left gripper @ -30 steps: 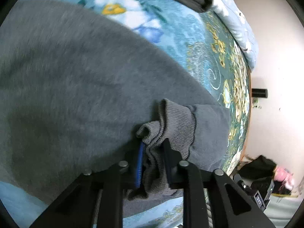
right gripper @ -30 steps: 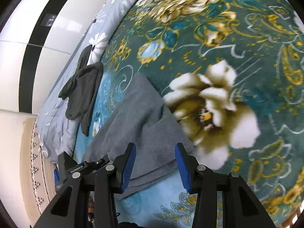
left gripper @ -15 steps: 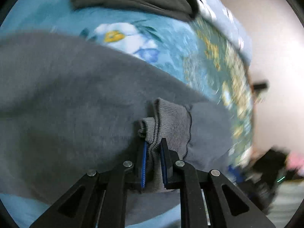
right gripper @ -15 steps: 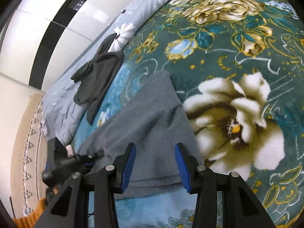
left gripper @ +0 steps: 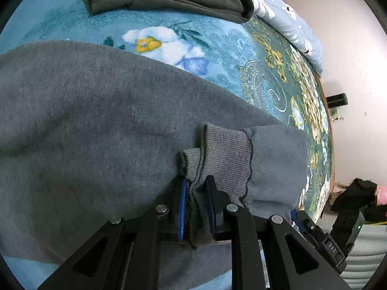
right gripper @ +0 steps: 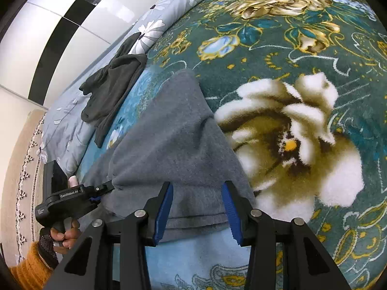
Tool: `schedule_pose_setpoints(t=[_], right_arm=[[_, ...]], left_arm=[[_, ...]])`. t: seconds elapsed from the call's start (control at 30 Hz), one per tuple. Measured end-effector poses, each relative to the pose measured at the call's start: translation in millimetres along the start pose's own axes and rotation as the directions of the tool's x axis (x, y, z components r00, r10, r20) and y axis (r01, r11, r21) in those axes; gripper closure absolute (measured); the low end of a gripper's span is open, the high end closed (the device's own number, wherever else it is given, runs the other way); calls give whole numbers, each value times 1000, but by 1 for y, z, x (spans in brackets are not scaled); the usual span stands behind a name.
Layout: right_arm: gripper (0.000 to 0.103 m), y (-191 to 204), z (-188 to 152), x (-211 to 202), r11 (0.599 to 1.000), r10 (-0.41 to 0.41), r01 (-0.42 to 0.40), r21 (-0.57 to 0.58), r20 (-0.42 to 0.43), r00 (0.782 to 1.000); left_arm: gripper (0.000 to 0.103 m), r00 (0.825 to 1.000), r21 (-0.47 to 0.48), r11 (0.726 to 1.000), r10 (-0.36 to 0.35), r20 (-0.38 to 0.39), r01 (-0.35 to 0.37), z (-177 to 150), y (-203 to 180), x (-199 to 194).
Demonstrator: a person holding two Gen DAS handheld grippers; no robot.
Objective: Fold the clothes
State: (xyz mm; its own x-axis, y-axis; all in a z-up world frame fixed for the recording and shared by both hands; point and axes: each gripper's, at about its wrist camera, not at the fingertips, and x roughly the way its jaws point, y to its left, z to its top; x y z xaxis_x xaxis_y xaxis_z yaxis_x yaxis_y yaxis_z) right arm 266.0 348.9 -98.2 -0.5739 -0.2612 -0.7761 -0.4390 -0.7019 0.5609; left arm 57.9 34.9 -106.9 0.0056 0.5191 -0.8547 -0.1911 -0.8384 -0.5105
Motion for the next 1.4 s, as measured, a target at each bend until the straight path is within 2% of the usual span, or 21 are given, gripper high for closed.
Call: schedule_pose_setpoints(t=[0.2, 0.33, 0.43, 0.47, 0.5, 0.6, 0.63, 0.67, 0.7, 0.73, 0.83, 0.87, 0.9, 1.0, 1.03, 1.17, 1.2, 1.23, 1.27, 1.3, 1.4], right_arm=[[57, -2, -3, -1, 1000, 2, -2, -5, 7, 1000], [57, 0, -4, -1, 1000, -10, 10, -10, 8, 1000], [57, 3, -3, 0, 999, -28, 28, -21, 6, 1000], [57, 4, -3, 0, 999, -34, 34, -26, 6, 999], [57, 4, -3, 1, 999, -37, 37, -30, 5, 999], [56, 2, -3, 0, 999, -28, 28, -24, 3, 1000], [57, 1, -3, 0, 999, -25, 25, -22, 3, 1000], [57, 1, -4, 0, 999, -25, 25, -21, 4, 1000], [57, 1, -4, 0, 999, -25, 25, -20, 4, 1000], [57, 2, -4, 0, 999, -27, 27, -21, 5, 1000], [57, 2, -5, -1, 999, -25, 25, -24, 5, 1000], [57, 1, -5, -1, 1000, -22, 22, -23, 5, 1000], [57, 0, -6, -1, 1000, -18, 18, -20, 5, 1000], [57, -2, -6, -2, 1000, -6, 6, -10, 8, 1000], [57, -2, -6, -2, 1000, -4, 4, -9, 8, 1000], [56, -2, -6, -2, 1000, -4, 4, -11, 7, 1000], [57, -2, -6, -2, 1000, -5, 5, -10, 6, 1000], [57, -2, -6, -2, 1000, -6, 6, -10, 6, 1000], [57, -1, -6, -2, 1000, -7, 7, -10, 6, 1000], [57, -1, -6, -2, 1000, -8, 8, -10, 6, 1000], [57, -1, -7, -2, 1000, -7, 7, -6, 6, 1000]], left_arm=[[85, 999, 14, 999, 46, 6, -47, -2, -5, -5], [84, 996, 48, 996, 68, 50, -71, 3, -7, -25], [70, 996, 50, 996, 65, 61, -68, 12, -7, -32], [61, 997, 49, 997, 59, 49, -61, 16, -9, -28], [58, 998, 50, 997, 52, 34, -54, 20, -11, -24], [56, 997, 81, 994, 76, 17, -78, 26, -25, -9], [56, 996, 101, 991, 87, 23, -89, 26, -29, -7], [63, 995, 120, 988, 98, 29, -101, 25, -34, -6], [74, 993, 139, 984, 108, 35, -112, 25, -38, -4], [89, 990, 160, 978, 131, 45, -137, 24, -42, -4], [93, 984, 158, 973, 159, 73, -169, 27, -42, -9], [98, 981, 144, 972, 175, 83, -185, 29, -38, -12], [101, 970, 128, 964, 220, 99, -232, 31, -32, -14], [101, 966, 92, 964, 242, 88, -250, 32, -9, -17], [101, 969, 78, 968, 232, 86, -239, 33, -2, -19], [101, 992, 6, 997, 80, 102, -81, 32, 12, -37], [99, 994, -10, 999, 42, 99, -41, 34, 12, -38], [82, 995, -16, 1000, 27, 91, -26, 36, 10, -35], [57, 996, -12, 1000, 22, 84, -21, 38, 6, -32], [51, 997, -5, 1000, 16, 77, -16, 39, 1, -28], [50, 999, 21, 1000, 15, 46, -16, 38, -12, -15]])
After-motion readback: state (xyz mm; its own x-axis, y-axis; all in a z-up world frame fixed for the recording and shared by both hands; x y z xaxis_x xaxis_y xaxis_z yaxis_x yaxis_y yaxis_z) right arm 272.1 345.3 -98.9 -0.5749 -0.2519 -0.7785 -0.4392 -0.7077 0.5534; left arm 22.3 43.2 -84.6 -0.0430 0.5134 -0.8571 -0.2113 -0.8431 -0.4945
